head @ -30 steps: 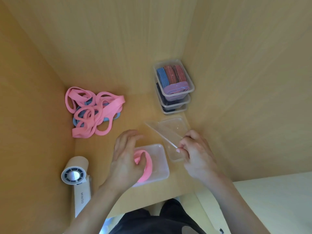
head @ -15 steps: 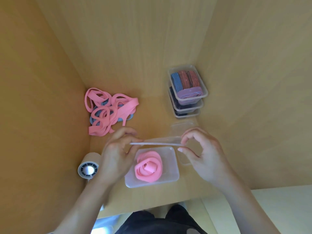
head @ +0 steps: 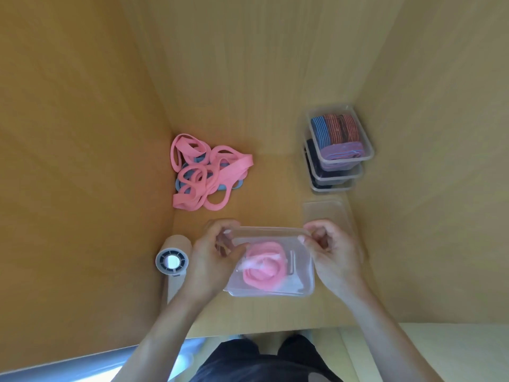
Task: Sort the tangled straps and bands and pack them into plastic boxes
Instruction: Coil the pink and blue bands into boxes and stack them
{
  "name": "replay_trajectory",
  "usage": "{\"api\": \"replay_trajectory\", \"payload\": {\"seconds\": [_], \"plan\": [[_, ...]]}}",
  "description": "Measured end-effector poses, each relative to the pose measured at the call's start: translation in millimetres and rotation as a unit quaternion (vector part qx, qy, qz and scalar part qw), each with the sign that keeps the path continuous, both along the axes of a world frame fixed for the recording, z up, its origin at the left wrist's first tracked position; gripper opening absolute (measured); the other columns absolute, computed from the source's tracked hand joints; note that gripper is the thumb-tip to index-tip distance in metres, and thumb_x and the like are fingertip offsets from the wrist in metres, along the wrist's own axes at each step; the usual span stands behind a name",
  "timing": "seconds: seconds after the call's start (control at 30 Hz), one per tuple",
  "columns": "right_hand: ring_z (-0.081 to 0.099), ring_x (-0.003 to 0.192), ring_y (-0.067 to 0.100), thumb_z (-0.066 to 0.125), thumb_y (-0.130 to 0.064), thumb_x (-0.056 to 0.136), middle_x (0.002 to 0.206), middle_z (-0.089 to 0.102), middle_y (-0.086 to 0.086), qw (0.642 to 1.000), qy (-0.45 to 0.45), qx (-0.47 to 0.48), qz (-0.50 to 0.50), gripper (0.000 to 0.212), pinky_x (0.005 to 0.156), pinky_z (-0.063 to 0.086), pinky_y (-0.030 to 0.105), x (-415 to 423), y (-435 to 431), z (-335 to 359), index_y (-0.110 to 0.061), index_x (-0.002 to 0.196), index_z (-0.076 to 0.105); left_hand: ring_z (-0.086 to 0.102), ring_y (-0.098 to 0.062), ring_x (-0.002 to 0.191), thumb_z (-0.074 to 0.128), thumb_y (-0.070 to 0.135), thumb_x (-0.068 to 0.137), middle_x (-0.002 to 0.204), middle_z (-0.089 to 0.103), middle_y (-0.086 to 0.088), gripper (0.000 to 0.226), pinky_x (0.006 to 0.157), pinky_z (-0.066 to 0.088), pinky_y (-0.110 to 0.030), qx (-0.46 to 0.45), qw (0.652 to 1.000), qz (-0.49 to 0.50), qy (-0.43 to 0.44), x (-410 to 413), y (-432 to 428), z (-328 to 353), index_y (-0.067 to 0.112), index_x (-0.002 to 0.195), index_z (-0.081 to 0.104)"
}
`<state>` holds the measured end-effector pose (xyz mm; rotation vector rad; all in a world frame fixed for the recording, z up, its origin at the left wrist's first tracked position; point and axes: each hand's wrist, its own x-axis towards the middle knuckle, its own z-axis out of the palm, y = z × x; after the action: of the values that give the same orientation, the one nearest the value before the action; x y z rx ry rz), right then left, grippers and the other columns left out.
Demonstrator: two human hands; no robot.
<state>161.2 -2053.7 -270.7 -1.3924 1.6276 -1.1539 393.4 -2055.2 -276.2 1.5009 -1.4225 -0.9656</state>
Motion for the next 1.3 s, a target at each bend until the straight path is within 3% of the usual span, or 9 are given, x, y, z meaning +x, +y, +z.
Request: {"api": "replay_trajectory", "payload": {"seconds": [0.2, 0.33, 0.53, 0.63, 0.8, 0.97, 1.07, 1.13, 1.3], "plan": [[0.051, 0.061, 0.006, 0.072, -0.007, 0.09, 0.069, 0.057, -0.01, 0.997, 0.046, 0.018, -0.067, 0.024, 0.064, 0.045, 0.02, 8, 5, -37, -0.029, 0.089, 0.064, 0.053, -0.002, 0.097, 0.076, 0.029, 0.086, 0.107, 0.045, 0.025, 0.037, 0.082, 0.043, -0.016, -0.021, 0.99, -0.007, -0.136, -12, 9, -25, 0.036, 0.118, 0.06], [0.052, 0.076, 0.006, 0.065, -0.006, 0.094, 0.091, 0.05, -0.004, 0.99, 0.117, 0.0, -0.083, 0.017, 0.074, 0.046, 0.025, 18, 10, -46, -0.018, 0.106, 0.064, 0.042, -0.007, 0.12, 0.068, 0.035, 0.09, 0.122, 0.04, 0.02, 0.039, 0.097, 0.038, -0.024, -0.008, 0.982, -0.008, -0.186, -17, 11, -35, 0.032, 0.127, 0.055], [0.055, 0.107, 0.021, 0.062, 0.0, 0.094, 0.115, 0.048, 0.001, 0.983, 0.173, -0.019, -0.06, 0.027, 0.098, 0.045, 0.03, 23, 14, -47, -0.008, 0.119, 0.067, 0.045, -0.017, 0.13, 0.058, 0.015, 0.097, 0.136, 0.055, 0.002, 0.035, 0.109, 0.04, -0.038, -0.045, 0.97, -0.059, -0.232, -25, 15, -42, 0.017, 0.132, 0.058], [0.054, 0.106, 0.023, 0.06, 0.005, 0.094, 0.108, 0.051, -0.004, 0.982, 0.181, -0.025, -0.04, 0.031, 0.096, 0.042, 0.024, 21, 12, -48, -0.01, 0.118, 0.072, 0.043, -0.018, 0.132, 0.054, 0.014, 0.1, 0.139, 0.054, 0.001, 0.038, 0.11, 0.038, -0.037, -0.043, 0.962, -0.085, -0.255, -25, 12, -44, 0.019, 0.137, 0.057], [0.059, 0.102, 0.021, 0.057, 0.008, 0.095, 0.107, 0.053, 0.0, 0.992, 0.121, -0.017, -0.044, 0.031, 0.098, 0.049, 0.034, 20, 7, -54, -0.009, 0.116, 0.072, 0.035, -0.014, 0.132, 0.045, 0.02, 0.103, 0.139, 0.048, 0.004, 0.041, 0.111, 0.035, -0.037, -0.009, 0.958, -0.101, -0.269, -23, 6, -46, 0.026, 0.143, 0.053], [0.06, 0.102, 0.014, 0.054, 0.006, 0.097, 0.11, 0.052, -0.001, 0.993, 0.105, -0.02, -0.04, 0.031, 0.098, 0.049, 0.031, 18, 7, -61, -0.009, 0.118, 0.07, 0.034, -0.014, 0.134, 0.044, 0.018, 0.103, 0.14, 0.047, 0.006, 0.041, 0.111, 0.033, -0.036, -0.014, 0.954, -0.117, -0.274, -22, 3, -47, 0.026, 0.143, 0.051], [0.057, 0.106, 0.019, 0.053, 0.005, 0.096, 0.114, 0.054, 0.0, 0.984, 0.175, -0.018, -0.023, 0.033, 0.099, 0.047, 0.033, 18, 7, -64, -0.006, 0.122, 0.068, 0.034, -0.014, 0.137, 0.042, 0.021, 0.102, 0.143, 0.046, 0.006, 0.041, 0.112, 0.032, -0.036, -0.023, 0.953, -0.123, -0.277, -21, 3, -47, 0.024, 0.143, 0.05], [0.054, 0.112, 0.026, 0.05, 0.005, 0.093, 0.122, 0.058, 0.005, 0.968, 0.25, -0.019, 0.003, 0.037, 0.1, 0.048, 0.04, 18, 7, -63, -0.004, 0.126, 0.066, 0.028, -0.012, 0.141, 0.035, 0.037, 0.102, 0.147, 0.042, 0.006, 0.047, 0.116, 0.029, -0.035, -0.015, 0.95, -0.133, -0.281, -21, 3, -46, 0.025, 0.146, 0.047], [0.04, 0.138, 0.023, 0.03, -0.034, 0.098, 0.148, 0.053, -0.001, 0.92, 0.368, -0.019, 0.137, 0.054, 0.116, 0.031, 0.047, 20, 5, -50, -0.015, 0.141, 0.057, 0.008, -0.014, 0.153, 0.018, 0.063, 0.096, 0.163, 0.026, 0.005, 0.072, 0.124, 0.014, -0.038, -0.006, 0.928, -0.161, -0.335, -21, 4, -49, 0.026, 0.155, 0.033]]}}
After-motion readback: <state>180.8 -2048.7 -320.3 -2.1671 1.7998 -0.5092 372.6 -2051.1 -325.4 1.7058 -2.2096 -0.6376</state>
